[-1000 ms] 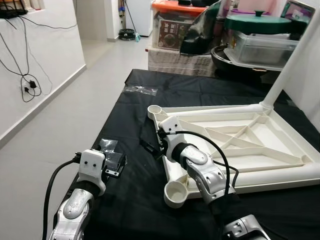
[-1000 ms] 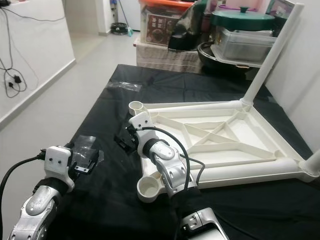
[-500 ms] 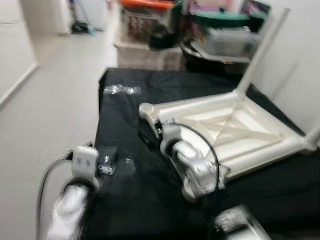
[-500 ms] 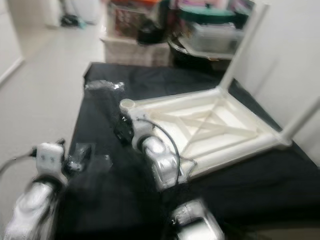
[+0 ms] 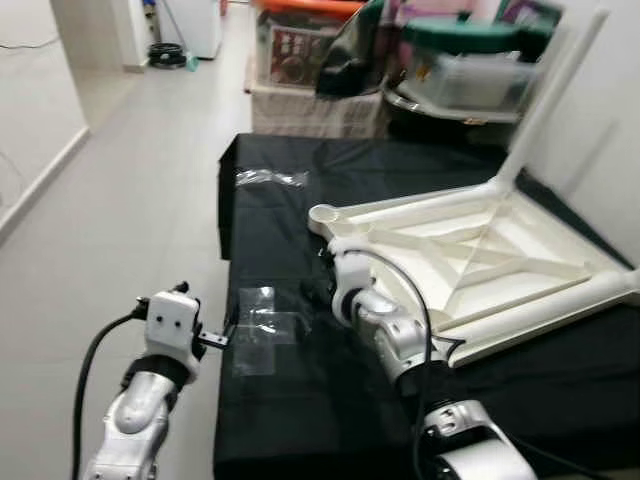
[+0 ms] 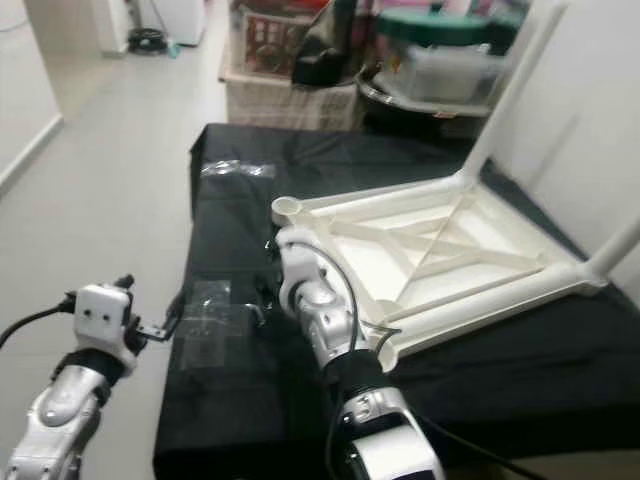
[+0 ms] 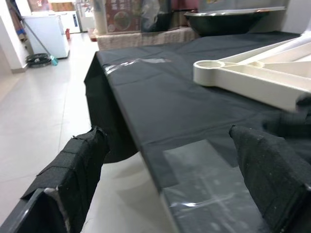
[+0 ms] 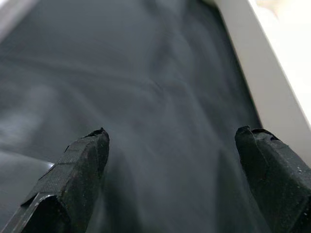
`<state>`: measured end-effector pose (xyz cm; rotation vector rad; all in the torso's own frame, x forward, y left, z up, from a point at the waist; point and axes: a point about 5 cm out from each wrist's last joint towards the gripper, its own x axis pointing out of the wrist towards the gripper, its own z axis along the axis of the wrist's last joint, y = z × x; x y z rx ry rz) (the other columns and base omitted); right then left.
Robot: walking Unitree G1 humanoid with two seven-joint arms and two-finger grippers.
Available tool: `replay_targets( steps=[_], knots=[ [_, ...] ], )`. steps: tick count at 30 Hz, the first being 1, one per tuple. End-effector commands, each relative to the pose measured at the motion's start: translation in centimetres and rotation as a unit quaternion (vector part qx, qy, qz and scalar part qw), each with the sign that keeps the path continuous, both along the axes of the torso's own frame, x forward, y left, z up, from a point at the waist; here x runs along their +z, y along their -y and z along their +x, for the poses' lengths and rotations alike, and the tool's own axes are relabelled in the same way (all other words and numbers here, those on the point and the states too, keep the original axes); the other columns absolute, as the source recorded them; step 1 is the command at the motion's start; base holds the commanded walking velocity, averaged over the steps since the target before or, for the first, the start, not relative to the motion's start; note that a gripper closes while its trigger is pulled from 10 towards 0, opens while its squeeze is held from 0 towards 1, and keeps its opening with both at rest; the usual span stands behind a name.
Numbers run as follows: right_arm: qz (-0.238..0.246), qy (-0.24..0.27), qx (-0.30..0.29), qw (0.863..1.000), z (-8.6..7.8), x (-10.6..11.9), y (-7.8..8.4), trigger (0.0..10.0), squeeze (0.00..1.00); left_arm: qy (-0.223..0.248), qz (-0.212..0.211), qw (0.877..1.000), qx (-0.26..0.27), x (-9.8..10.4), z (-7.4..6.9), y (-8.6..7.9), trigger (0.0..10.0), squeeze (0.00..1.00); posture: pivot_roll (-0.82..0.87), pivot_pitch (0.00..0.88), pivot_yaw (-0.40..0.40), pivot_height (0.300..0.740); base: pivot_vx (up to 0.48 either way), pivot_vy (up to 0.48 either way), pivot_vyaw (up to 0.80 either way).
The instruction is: Building children table
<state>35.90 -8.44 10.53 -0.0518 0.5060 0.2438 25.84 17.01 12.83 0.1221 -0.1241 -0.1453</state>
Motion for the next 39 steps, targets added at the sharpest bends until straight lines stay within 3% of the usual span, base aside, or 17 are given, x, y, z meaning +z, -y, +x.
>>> replay_targets(
  steps=[1, 7, 9, 10, 12, 17, 19, 21, 26, 30, 38, 39],
  knots=[
    [0.005, 0.016, -0.038, 0.999, 0.9, 0.8, 1.5, 10.0, 0.00, -0.005, 0.006, 1.000, 0.002, -0.2, -0.1, 0.0, 10.0, 0.00, 0.08, 0.000, -0.106, 0.740, 0.000, 0.000, 0.00],
    [-0.002, 0.023, -0.059, 0.998, 1.5, 1.4, 2.5, 10.0, 0.00, -0.006, 0.006, 1.000, 0.004, -0.4, -0.3, 0.0, 10.0, 0.00, 0.07, 0.000, -0.108, 0.740, 0.000, 0.000, 0.00],
    [0.000, 0.047, -0.070, 0.996, 1.8, 2.1, 2.9, 10.0, 0.00, -0.007, 0.006, 1.000, 0.003, -0.4, -0.3, 0.1, 10.0, 0.00, 0.07, 0.000, -0.109, 0.740, 0.000, 0.000, 0.00],
    [0.006, 0.071, -0.059, 0.996, 2.1, 3.0, 2.7, 10.0, 0.00, -0.007, 0.005, 1.000, 0.003, -0.4, -0.4, 0.1, 10.0, 0.00, 0.07, 0.000, -0.105, 0.740, 0.000, 0.000, 0.00],
    [0.053, 0.113, 0.036, 0.991, 1.9, 5.0, 0.3, 10.0, 0.00, -0.008, 0.005, 1.000, 0.001, -0.5, -0.4, 0.2, 10.0, 0.00, 0.07, 0.000, -0.101, 0.740, 0.000, 0.000, 0.00],
    [0.043, 0.131, 0.051, 0.989, 2.1, 5.6, -0.4, 10.0, 0.00, -0.009, 0.006, 1.000, -0.002, -0.5, -0.3, 0.2, 10.0, 0.00, 0.07, 0.000, -0.102, 0.740, 0.000, 0.000, 0.00],
    [0.019, 0.118, 0.020, 0.993, 2.4, 5.0, 0.2, 10.0, 0.00, -0.009, 0.006, 1.000, -0.002, -0.5, -0.2, 0.3, 10.0, 0.00, 0.07, 0.000, -0.104, 0.740, 0.000, 0.000, 0.00],
    [-0.014, 0.056, -0.058, 0.997, 2.7, 2.7, 2.4, 10.0, 0.00, -0.007, 0.007, 1.000, -0.001, -0.3, -0.3, 0.1, 10.0, 0.00, 0.08, 0.000, -0.106, 0.740, 0.000, 0.000, 0.00],
    [-0.012, 0.043, -0.075, 0.996, 2.7, 2.2, 2.9, 10.0, 0.00, -0.008, 0.009, 1.000, 0.001, -0.4, -0.5, -0.1, 10.0, 0.00, 0.08, 0.000, -0.105, 0.740, 0.000, 0.000, 0.00],
    [-0.017, 0.033, -0.104, 0.994, 2.5, 1.5, 4.3, 10.0, 0.00, -0.009, 0.010, 1.000, -0.001, -0.4, -0.4, 0.0, 10.0, 0.00, 0.08, 0.000, -0.104, 0.740, 0.000, 0.000, 0.00],
    [0.008, 0.000, -0.037, 0.999, 2.0, 0.6, 3.0, 10.0, 0.00, -0.007, 0.010, 1.000, -0.005, -0.4, -0.2, 0.2, 10.0, 0.00, 0.08, 0.000, -0.098, 0.740, 0.000, 0.000, 0.00],
    [0.008, -0.007, 0.017, 1.000, 1.6, 0.2, 1.7, 10.0, 0.00, -0.007, 0.010, 1.000, -0.005, -0.4, -0.2, 0.2, 10.0, 0.00, 0.08, 0.000, -0.097, 0.740, 0.000, 0.000, 0.00]
  ],
)
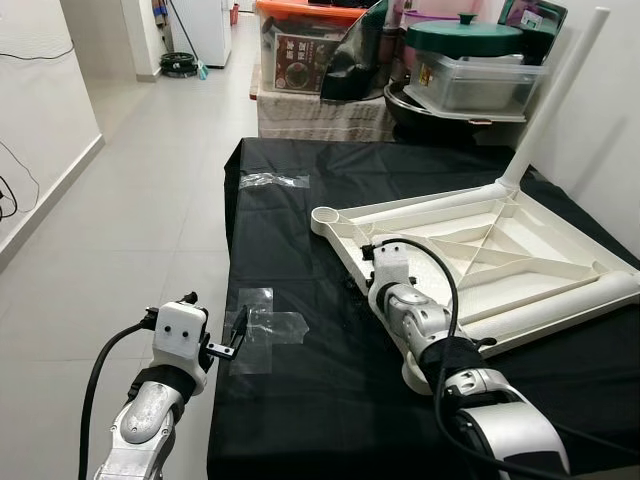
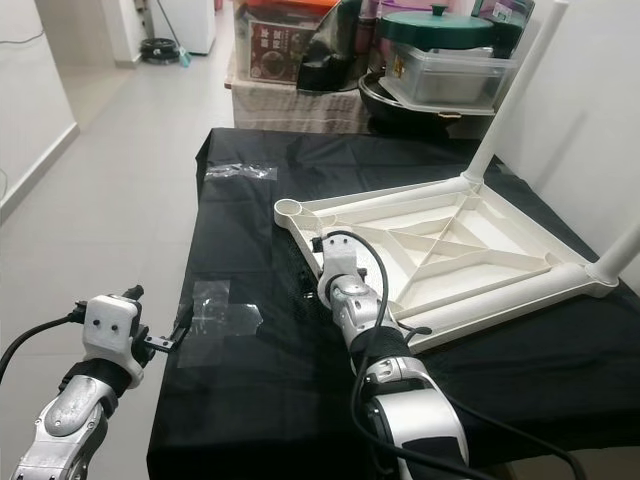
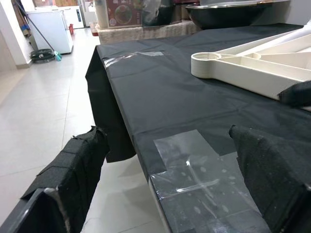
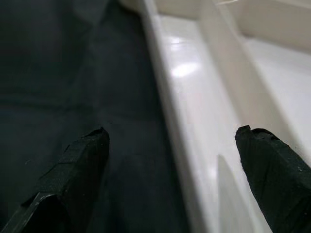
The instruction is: Building children table
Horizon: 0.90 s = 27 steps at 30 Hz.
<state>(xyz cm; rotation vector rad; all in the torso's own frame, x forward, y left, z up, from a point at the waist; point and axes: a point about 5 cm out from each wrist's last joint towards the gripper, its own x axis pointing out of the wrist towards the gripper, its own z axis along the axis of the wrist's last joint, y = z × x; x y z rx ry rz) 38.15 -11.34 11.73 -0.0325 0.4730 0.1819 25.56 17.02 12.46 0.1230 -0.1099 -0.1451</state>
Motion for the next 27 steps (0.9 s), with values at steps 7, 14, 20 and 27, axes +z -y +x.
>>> replay_targets(
  steps=[7, 14, 20, 27],
  knots=[
    [-0.036, -0.044, 0.165, 0.985, -1.6, -2.4, -3.2, 10.0, 0.00, 0.000, 0.011, 1.000, -0.006, 0.0, 0.2, 0.2, 10.0, 0.00, 0.08, 0.000, -0.100, 0.740, 0.000, 0.000, 0.00],
    [-0.015, -0.116, 0.146, 0.982, -2.5, -4.3, -1.8, 0.0, 0.00, -0.002, 0.012, 1.000, -0.009, -0.1, 0.3, 0.5, 10.0, 0.00, 0.08, 0.000, -0.103, 0.740, 0.000, 0.000, 0.00],
    [-0.046, -0.099, 0.203, 0.973, -2.6, -4.4, -0.8, 0.0, 0.00, -0.007, 0.024, 1.000, -0.012, -0.2, 0.4, 0.5, 10.0, 0.00, 0.07, 0.000, -0.103, 0.740, 0.000, 0.000, 0.00],
    [-0.085, -0.029, 0.369, 0.925, -2.8, -2.3, 0.5, 0.0, 0.00, -0.010, 0.027, 0.999, -0.018, -0.3, 0.4, 0.8, 10.0, 0.00, 0.07, 0.000, -0.103, 0.740, 0.000, 0.000, 0.00]
  ],
)
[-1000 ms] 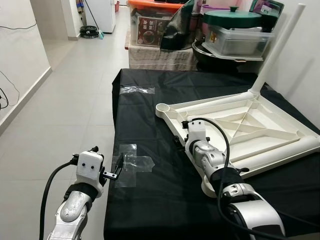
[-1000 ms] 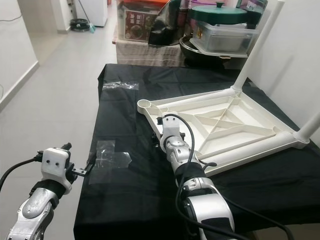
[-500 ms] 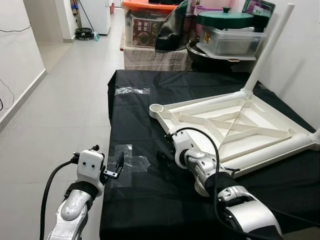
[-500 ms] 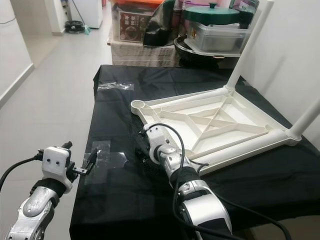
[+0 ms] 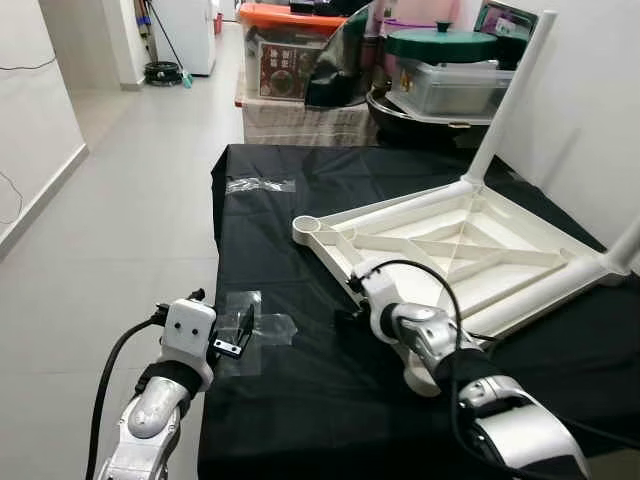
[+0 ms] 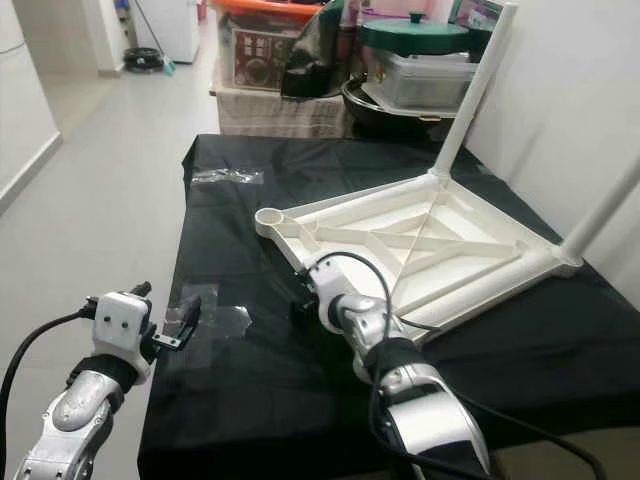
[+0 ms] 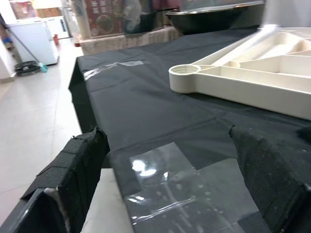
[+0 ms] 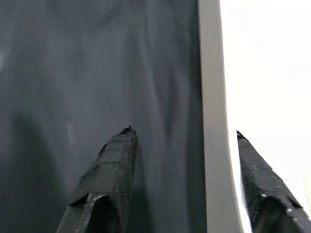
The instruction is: Building children table
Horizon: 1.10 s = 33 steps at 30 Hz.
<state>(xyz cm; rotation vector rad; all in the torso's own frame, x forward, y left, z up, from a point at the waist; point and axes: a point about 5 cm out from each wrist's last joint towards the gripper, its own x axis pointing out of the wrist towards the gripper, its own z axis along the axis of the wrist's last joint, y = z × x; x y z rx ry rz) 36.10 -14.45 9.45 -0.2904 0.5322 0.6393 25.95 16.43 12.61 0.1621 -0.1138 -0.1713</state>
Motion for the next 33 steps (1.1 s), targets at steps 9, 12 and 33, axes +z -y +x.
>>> replay_targets(
  steps=[9, 12, 33],
  knots=[
    [-0.023, 0.033, 0.323, 0.946, -5.1, 1.9, -0.5, 0.0, 0.00, -0.015, 0.006, 1.000, -0.014, -0.7, 0.0, 0.6, 10.0, 0.00, 0.04, 0.000, -0.090, 0.740, 0.000, 0.000, 0.00],
    [-0.035, 0.033, 0.370, 0.928, -7.1, 1.4, 0.2, 0.0, 0.00, -0.017, 0.006, 1.000, -0.020, -0.7, 0.1, 0.9, 10.0, 0.00, 0.03, 0.000, -0.081, 0.740, 0.000, 0.000, 0.00],
    [-0.118, 0.066, 0.361, 0.923, -4.7, 4.0, 3.4, 0.0, 0.00, -0.020, 0.014, 0.999, -0.029, -0.7, 0.3, 0.9, 10.0, 0.00, 0.05, 0.000, -0.092, 0.740, 0.000, -0.383, 0.00]
  ],
)
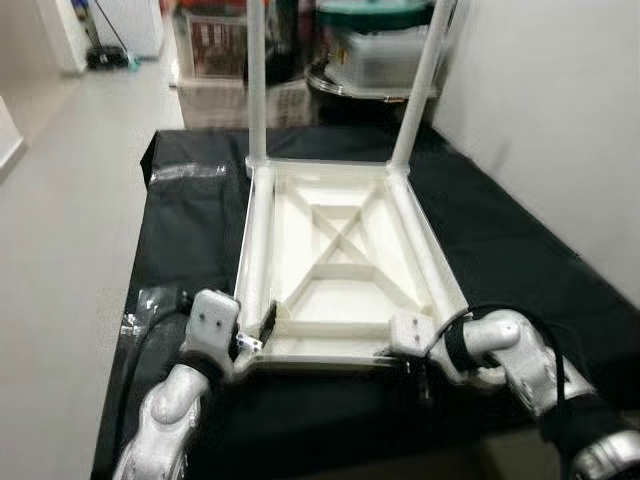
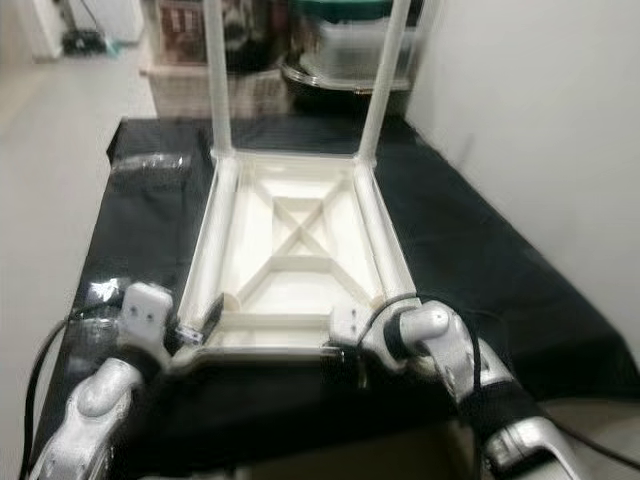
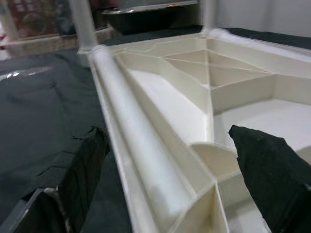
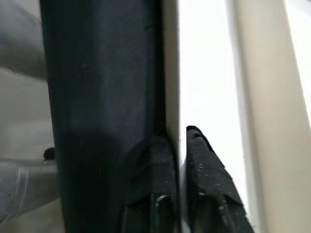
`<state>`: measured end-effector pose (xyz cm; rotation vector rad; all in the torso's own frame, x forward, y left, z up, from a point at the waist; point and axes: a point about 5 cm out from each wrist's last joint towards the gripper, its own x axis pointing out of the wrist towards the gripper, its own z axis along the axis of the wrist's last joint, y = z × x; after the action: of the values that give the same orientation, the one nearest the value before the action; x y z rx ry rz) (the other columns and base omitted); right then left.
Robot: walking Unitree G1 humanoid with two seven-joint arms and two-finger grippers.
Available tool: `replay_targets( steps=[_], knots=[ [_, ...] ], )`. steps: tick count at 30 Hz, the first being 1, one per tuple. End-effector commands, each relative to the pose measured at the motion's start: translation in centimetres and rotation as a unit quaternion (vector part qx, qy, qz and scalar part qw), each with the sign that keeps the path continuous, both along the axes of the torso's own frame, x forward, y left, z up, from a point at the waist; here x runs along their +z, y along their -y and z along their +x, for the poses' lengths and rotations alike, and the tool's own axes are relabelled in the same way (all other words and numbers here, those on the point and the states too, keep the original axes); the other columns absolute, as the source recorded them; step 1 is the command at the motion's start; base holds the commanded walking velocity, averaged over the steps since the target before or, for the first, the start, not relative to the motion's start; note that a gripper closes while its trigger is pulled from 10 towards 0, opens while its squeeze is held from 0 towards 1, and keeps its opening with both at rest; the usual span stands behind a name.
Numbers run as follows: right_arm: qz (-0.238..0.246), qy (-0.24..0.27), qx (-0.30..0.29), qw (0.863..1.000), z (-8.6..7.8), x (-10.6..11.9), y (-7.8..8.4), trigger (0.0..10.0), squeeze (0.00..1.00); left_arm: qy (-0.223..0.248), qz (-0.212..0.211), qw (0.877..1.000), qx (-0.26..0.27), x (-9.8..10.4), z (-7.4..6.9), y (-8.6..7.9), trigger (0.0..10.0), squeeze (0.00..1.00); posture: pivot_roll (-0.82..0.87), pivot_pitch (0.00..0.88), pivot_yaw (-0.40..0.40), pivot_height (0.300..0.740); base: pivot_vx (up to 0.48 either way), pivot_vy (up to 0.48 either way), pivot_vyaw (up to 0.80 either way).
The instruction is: Building children table
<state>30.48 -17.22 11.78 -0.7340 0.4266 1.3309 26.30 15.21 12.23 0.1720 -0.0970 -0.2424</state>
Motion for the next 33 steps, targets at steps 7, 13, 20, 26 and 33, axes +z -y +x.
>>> replay_targets(
  steps=[7, 13, 20, 26, 33],
  knots=[
    [0.009, 0.059, -0.015, 0.998, 1.5, 2.2, 0.6, 0.0, 0.00, -0.006, -0.007, 1.000, 0.006, -0.2, 0.0, -0.2, 10.0, 0.00, 0.04, 0.000, -0.090, 0.740, 0.000, -0.137, 0.00],
    [-0.004, 0.111, 0.014, 0.994, 2.2, 2.8, 0.0, 0.0, 0.00, -0.006, -0.006, 1.000, 0.003, -0.2, 0.0, -0.1, 10.0, 0.00, 0.04, 0.000, -0.088, 0.740, 0.000, 0.000, 0.00],
    [-0.027, 0.156, 0.064, 0.985, 3.2, 4.0, -0.3, 0.0, 0.00, -0.004, -0.007, 1.000, 0.003, -0.1, 0.0, 0.0, 10.0, 0.00, 0.05, 0.000, -0.094, 0.740, 0.000, 0.000, 0.00],
    [-0.039, 0.192, 0.088, 0.977, 3.7, 4.5, -0.7, 0.0, 0.00, -0.004, -0.010, 1.000, 0.006, -0.1, -0.1, 0.0, 10.0, 0.00, 0.06, 0.000, -0.100, 0.740, 0.000, 0.000, 0.00],
    [-0.050, 0.220, 0.113, 0.968, 4.0, 4.6, -1.1, 0.0, 0.00, -0.005, -0.012, 1.000, 0.005, -0.3, -0.2, 0.2, 10.0, 0.00, 0.05, 0.000, -0.098, 0.740, 0.000, 0.000, 0.00]
  ],
)
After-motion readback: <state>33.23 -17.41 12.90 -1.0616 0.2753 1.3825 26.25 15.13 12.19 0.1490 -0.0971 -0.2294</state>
